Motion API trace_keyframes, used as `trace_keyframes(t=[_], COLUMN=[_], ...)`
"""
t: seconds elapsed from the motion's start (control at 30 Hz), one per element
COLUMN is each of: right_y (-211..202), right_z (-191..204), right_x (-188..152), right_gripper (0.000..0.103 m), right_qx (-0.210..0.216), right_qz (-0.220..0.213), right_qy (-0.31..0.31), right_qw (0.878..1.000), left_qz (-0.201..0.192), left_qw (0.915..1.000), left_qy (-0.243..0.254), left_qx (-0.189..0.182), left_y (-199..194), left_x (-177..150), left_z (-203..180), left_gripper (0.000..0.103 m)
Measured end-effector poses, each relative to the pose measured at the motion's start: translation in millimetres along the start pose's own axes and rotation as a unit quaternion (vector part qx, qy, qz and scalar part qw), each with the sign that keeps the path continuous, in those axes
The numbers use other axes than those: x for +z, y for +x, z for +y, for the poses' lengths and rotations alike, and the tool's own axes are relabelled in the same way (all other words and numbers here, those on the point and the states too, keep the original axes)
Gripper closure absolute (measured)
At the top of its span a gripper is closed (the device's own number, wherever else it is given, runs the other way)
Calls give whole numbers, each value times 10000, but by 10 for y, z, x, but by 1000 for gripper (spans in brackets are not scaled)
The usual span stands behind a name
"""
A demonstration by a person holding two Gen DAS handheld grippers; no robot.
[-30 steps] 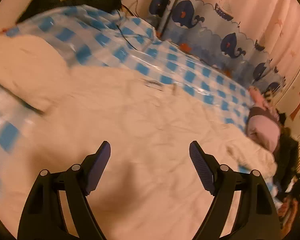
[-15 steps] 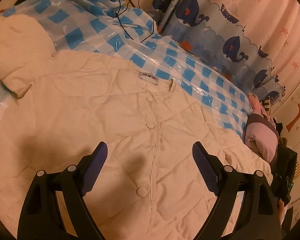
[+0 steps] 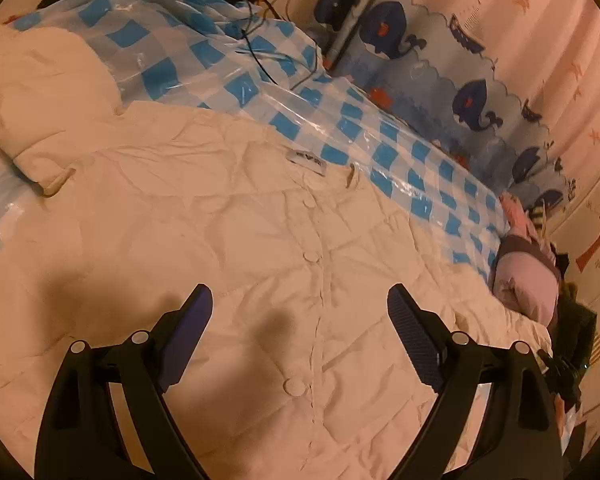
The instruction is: Fold large clothes
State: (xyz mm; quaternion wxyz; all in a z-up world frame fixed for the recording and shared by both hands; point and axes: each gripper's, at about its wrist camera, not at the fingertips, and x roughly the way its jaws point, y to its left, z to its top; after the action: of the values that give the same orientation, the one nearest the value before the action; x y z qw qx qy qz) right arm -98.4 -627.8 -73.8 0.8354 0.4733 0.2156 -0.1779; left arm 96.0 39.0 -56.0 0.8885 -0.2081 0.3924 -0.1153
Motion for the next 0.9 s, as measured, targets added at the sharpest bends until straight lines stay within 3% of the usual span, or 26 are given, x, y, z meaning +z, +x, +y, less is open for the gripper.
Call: trace_keyframes(t=[0.2,0.43,0.9], right_y=[-293,-243,-58], right_z=[697,1562,3236], right_x=[51,14,-445], right_gripper=[76,76,76], right_qx=[483,771,1312], right_qz=[-419,-386,-268], right_qy=[-565,-946,-1381], right_qw=[9963,9918,9813], left_qz=[-70,-255,-406], left_qw=[9998,9995,9946], left_qy=[-190,-89,-930], left_qx=[-53,168,237], left_y=[-122,-388,-898], left_x=[93,238,544], left_z=[159,407,1290], left_gripper=[18,17,17])
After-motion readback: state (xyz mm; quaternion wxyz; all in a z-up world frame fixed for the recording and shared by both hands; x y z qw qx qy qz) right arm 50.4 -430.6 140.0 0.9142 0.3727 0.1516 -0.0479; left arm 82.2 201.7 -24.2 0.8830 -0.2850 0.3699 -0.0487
